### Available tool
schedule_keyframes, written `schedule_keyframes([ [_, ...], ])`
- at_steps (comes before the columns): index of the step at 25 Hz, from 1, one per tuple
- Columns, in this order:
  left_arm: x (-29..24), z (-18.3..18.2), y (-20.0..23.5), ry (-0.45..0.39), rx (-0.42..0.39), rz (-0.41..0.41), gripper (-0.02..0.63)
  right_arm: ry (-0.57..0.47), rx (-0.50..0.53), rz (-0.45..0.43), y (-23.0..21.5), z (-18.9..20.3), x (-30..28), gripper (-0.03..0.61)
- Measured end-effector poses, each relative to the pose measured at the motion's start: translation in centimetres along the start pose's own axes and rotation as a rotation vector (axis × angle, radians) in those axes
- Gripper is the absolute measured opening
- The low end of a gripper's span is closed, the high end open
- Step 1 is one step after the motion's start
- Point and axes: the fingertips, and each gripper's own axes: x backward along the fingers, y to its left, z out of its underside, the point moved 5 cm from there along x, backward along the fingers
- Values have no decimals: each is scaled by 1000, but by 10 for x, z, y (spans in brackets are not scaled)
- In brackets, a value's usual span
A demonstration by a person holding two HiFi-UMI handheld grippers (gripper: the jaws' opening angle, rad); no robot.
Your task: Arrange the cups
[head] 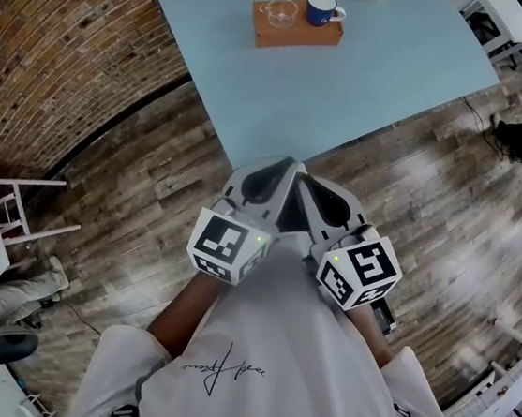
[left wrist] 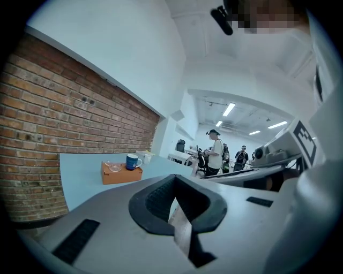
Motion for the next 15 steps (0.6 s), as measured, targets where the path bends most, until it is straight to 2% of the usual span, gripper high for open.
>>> schedule_keyframes([
  [8,-31,-17,21,-22,17,-44,8,16,-29,-24,-34,-15,-21,21],
  [15,-59,-20,39,33,41,-72,8,44,-64,-33,-65,-25,-39,21],
])
